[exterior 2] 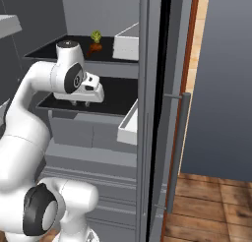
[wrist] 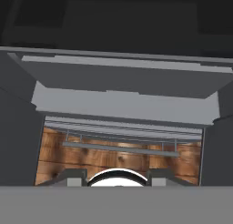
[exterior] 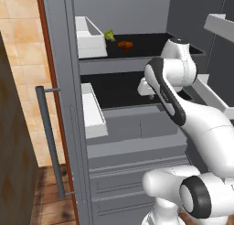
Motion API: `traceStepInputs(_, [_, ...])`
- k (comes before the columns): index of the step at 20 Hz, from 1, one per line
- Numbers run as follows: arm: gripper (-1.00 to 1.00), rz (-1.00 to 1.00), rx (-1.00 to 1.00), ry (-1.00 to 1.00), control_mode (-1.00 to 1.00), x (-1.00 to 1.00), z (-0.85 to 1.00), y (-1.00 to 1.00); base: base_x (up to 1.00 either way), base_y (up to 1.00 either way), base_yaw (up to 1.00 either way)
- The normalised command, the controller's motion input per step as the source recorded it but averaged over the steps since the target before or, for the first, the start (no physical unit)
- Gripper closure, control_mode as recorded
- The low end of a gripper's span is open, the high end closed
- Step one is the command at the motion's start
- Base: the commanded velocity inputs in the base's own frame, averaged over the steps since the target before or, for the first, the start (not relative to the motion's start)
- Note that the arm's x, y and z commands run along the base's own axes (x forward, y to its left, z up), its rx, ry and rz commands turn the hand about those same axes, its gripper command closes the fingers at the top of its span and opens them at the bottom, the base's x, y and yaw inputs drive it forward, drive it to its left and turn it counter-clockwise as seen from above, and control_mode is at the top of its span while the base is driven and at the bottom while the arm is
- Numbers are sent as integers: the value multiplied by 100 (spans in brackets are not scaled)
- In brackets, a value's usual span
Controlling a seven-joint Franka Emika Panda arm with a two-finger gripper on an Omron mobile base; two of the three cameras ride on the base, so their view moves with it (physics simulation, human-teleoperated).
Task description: Take the chicken drumstick from the fridge and place it on the digital scale on the counter by the fridge. Wait a few seconds for a reading, then move it to the plate on the dining counter.
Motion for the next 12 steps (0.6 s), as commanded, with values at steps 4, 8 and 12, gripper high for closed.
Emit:
traceStepInputs(4, [-100,0,0,-8,-100,-17,-1,0,0,0,0])
traceStepInputs(8, [-100,0,0,-25,-100,-40,36,3,0,0,0])
traceStepInputs(12, [-100,0,0,-29,-100,-11,58,0,0,0,0])
